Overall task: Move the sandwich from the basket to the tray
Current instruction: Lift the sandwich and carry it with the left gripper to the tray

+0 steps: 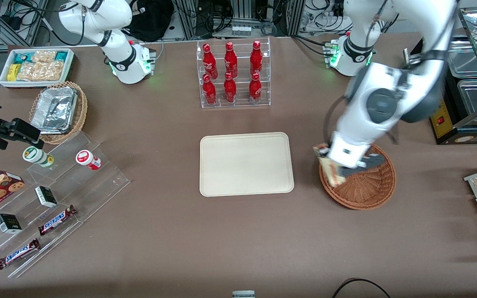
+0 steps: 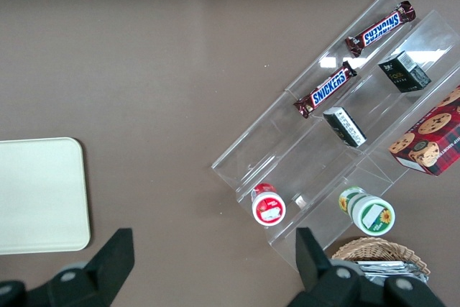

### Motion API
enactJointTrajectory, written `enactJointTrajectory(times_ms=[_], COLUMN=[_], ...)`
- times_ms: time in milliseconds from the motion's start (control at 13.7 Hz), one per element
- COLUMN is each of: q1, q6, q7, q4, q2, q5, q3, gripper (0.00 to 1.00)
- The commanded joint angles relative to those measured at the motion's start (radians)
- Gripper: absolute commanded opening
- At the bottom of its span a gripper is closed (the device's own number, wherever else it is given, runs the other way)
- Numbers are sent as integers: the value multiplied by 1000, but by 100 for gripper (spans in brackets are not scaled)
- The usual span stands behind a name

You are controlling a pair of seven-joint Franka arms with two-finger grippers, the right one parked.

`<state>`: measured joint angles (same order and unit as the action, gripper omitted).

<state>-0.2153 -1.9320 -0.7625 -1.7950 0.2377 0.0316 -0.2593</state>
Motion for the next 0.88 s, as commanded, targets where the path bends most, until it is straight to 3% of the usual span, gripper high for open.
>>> enactJointTrajectory(times_ms=[0, 510, 656, 802], q1=[-103, -318, -358, -368], q6=[-28, -263, -274, -338], q7=[-56, -115, -121, -130], q4=[32, 35, 37, 34], q2=[54, 215, 251, 281], q5=[1, 21, 91, 116], q3=[11, 14, 14, 15], gripper=[9, 10, 10, 11])
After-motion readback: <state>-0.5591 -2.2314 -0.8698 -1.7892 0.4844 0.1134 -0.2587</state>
